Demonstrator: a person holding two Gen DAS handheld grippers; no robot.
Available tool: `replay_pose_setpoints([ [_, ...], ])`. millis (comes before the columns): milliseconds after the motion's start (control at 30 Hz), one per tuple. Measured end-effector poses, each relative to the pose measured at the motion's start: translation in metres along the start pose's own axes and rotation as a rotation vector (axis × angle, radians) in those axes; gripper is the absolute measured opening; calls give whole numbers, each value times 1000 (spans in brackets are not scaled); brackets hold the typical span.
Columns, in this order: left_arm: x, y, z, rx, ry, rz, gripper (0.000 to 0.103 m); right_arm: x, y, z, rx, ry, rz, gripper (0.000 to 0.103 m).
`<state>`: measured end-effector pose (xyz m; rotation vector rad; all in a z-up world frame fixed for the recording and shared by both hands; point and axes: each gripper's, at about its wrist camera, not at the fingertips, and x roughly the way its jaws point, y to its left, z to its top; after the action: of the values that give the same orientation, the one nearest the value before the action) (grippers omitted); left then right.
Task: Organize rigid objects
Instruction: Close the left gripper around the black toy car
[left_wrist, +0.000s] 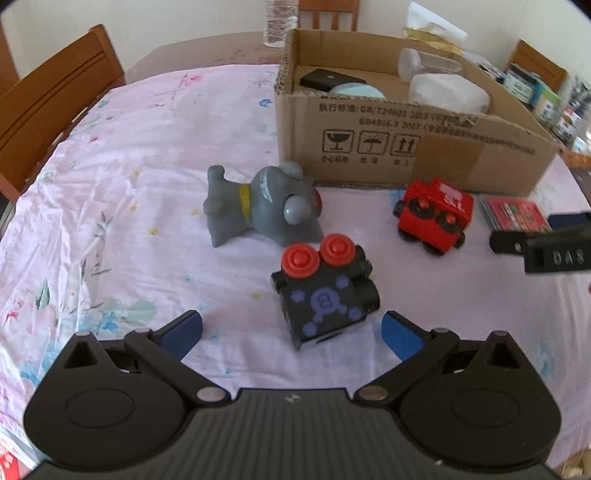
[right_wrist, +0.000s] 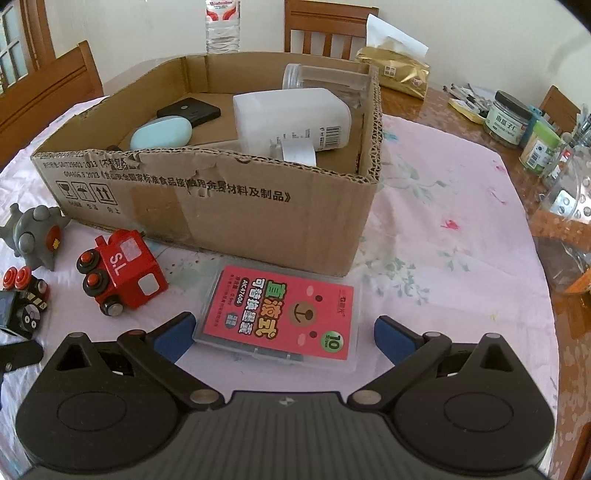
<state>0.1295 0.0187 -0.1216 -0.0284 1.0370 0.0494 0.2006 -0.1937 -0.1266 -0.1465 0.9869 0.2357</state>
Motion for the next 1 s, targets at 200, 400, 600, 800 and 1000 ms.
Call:
replay_pose_setpoints([
  [200, 2, -3, 1, -61, -15, 36, 103, 0, -2, -1, -34, -8, 24, 103],
  [400, 4, -4, 3, -130, -16, 78, 103, 1, -5, -1, -65, -16, 45, 103],
  [600, 5, -7, 4, -208, -14, 128, 103, 2, -10, 1, -113, -25, 80, 103],
  [800, 1, -13, 1, -239, -30, 158, 98, 2, -12, -3, -142, -39, 102, 103],
  [1000, -6, -29, 2, -215, -72, 137, 61, 1, -13, -5, -157, -53, 114, 103],
])
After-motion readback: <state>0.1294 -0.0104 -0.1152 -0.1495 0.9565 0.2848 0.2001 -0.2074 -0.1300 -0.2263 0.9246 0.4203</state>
